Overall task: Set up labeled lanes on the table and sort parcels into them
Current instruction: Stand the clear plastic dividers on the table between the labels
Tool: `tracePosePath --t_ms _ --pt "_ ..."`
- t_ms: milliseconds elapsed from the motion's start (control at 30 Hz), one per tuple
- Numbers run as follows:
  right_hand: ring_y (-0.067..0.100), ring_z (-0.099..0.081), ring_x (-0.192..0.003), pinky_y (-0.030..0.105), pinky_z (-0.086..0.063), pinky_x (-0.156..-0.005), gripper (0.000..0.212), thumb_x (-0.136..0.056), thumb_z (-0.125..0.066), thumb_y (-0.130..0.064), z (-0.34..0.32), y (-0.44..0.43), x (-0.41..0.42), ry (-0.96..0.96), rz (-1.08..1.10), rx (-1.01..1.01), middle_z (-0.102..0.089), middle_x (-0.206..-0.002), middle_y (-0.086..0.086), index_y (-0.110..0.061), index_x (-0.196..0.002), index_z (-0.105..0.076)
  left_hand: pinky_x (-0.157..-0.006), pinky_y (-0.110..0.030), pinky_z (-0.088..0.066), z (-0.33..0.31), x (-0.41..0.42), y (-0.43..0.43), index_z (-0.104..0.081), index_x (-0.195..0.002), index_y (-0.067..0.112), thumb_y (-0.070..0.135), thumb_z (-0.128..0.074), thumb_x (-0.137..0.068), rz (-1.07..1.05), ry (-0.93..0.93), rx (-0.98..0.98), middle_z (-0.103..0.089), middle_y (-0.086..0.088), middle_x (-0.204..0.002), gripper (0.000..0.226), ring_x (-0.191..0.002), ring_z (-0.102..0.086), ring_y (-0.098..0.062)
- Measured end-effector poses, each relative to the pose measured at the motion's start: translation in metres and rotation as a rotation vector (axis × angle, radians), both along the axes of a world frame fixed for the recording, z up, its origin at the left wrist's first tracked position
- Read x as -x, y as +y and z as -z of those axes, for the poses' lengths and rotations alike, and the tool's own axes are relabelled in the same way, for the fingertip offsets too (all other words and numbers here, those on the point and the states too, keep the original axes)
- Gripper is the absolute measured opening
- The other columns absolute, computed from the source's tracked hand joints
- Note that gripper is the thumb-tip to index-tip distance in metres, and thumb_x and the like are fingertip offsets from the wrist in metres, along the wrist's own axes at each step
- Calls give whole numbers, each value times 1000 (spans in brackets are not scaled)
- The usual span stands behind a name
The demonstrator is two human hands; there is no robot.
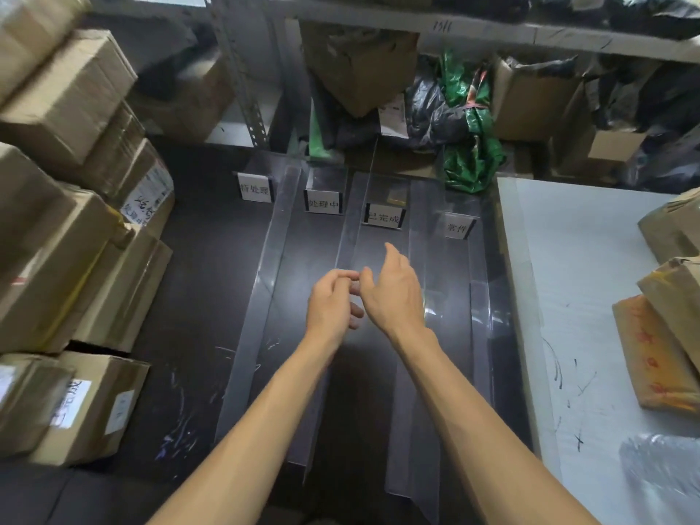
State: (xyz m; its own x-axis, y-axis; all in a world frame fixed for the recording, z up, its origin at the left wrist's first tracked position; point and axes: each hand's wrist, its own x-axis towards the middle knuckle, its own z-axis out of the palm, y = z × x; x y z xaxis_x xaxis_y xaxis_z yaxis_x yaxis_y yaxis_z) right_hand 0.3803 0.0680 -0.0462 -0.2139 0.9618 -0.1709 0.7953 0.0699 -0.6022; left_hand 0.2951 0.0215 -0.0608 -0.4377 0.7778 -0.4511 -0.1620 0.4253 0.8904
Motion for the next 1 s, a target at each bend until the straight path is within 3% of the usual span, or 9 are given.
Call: tracePosePath --t_ms 100,233,333,433,600,667,767,867,1000 --pt "29 -38 -143 38 -35 -110 59 -106 -45 -29 0 -7 17 8 -37 49 -38 -159 14 -7 -157 -26 -38 -20 -35 -7 25 -17 -65 -98 7 3 -38 -99 -65 18 -21 -60 -5 -79 27 -46 -48 -11" --pt "24 -46 -139 36 -37 -111 50 -106 -45 -27 1 -22 33 130 -74 53 -49 -153 10 -10 -153 -39 -50 -22 -47 -15 48 -37 -63 -95 13 5 -36 -101 -96 31 8 -65 -6 -85 29 -55 -55 -15" --pt "16 -60 -119 35 -48 -101 33 -105 -48 -27 -8 -32 38 254 -112 67 -66 -129 2 -14 -133 -61 -64 -26 -53 -25 54 -48 -64 -104 12 8 -35 -103 -13 4 9 -72 -8 -93 30 -69 -67 -19" --pt "13 -62 -96 31 -48 -84 25 -104 -49 -26 -22 -41 34 349 -139 107 -70 -101 -4 -15 -110 -71 -74 -29 -55 -37 61 -64 -66 -110 14 13 -35 -105 17 41 -24 -75 -5 -101 31 -82 -71 -19" --pt "22 -68 -96 48 -55 -92 23 -101 -49 -29 -31 -70 20 381 -86 167 -74 -98 -1 -21 -97 -70 -64 -23 -50 -50 70 -114 -62 -110 11 10 -34 -105 -101 61 -56 -71 -5 -94 29 -73 -67 -18" --pt "23 -68 -97 47 -55 -92 21 -100 -50 -28 -30 -86 17 395 -60 191 -74 -98 -2 -23 -95 -69 -59 -20 -49 -51 74 -138 -61 -109 11 10 -34 -105 -122 46 -40 -71 -4 -91 28 -67 -66 -14" --pt "26 -65 -108 36 -49 -89 24 -98 -52 -27 -28 -112 13 251 -69 160 -71 -113 -2 -19 -115 -67 -57 -20 -47 -53 80 -168 -61 -110 9 10 -34 -105 -155 33 -38 -71 -7 -94 28 -64 -66 -12" --pt "35 -59 -119 41 -45 -91 49 -96 -56 -28 -20 -127 8 33 -17 111 -60 -136 10 -10 -141 -48 -57 -20 -47 -52 91 -188 -63 -105 11 9 -34 -105 -170 35 -29 -71 -6 -92 28 -66 -66 -14" --pt "43 -54 -125 44 -44 -95 61 -97 -56 -29 -4 -121 14 -61 34 192 -54 -142 22 0 -147 -37 -61 -22 -50 -43 113 -195 -64 -101 15 10 -34 -105 -148 35 -12 -73 -1 -90 30 -70 -68 -14"
